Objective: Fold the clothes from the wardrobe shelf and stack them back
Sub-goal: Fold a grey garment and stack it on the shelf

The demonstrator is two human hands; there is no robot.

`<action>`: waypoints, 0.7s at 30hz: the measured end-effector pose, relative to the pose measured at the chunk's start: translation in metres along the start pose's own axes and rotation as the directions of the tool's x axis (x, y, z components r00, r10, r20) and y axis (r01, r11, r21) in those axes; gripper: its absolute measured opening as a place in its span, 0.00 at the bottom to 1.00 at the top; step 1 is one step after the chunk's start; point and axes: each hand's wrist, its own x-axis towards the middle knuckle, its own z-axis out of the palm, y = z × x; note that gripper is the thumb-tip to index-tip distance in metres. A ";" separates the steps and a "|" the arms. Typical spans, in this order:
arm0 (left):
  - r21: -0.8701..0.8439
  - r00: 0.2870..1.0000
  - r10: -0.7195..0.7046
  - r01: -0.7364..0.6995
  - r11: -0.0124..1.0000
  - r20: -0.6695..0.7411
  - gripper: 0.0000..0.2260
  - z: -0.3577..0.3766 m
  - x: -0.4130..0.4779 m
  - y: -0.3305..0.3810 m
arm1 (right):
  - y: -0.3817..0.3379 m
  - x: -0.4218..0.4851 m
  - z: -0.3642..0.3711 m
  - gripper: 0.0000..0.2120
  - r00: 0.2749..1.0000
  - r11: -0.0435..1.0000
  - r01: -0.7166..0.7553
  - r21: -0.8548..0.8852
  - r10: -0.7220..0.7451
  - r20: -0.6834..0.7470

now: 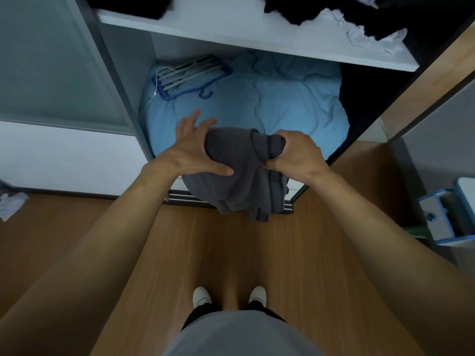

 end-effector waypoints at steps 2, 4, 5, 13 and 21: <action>0.116 0.990 0.131 -0.137 0.984 0.054 0.57 0.001 0.001 0.012 | -0.008 0.002 -0.003 0.14 0.998 0.998 0.033 -0.054 -0.031 0.049; 0.124 0.976 0.160 -0.179 0.976 0.148 0.48 0.004 0.000 0.024 | -0.017 0.003 -0.002 0.13 0.995 0.995 0.058 -0.079 -0.051 0.089; 0.080 0.977 0.147 -0.161 0.984 0.153 0.38 0.005 0.000 0.028 | -0.020 0.004 -0.002 0.14 0.994 0.994 0.066 -0.085 -0.058 0.097; -0.322 0.999 0.047 -0.045 0.946 0.000 0.10 0.007 0.006 0.016 | -0.029 -0.002 0.011 0.23 0.975 0.999 -0.042 -0.005 0.040 -0.216; -0.506 0.950 -0.100 -0.067 0.860 -0.297 0.03 -0.021 0.023 0.008 | -0.035 0.010 0.005 0.39 0.774 0.463 -0.631 0.622 0.319 0.548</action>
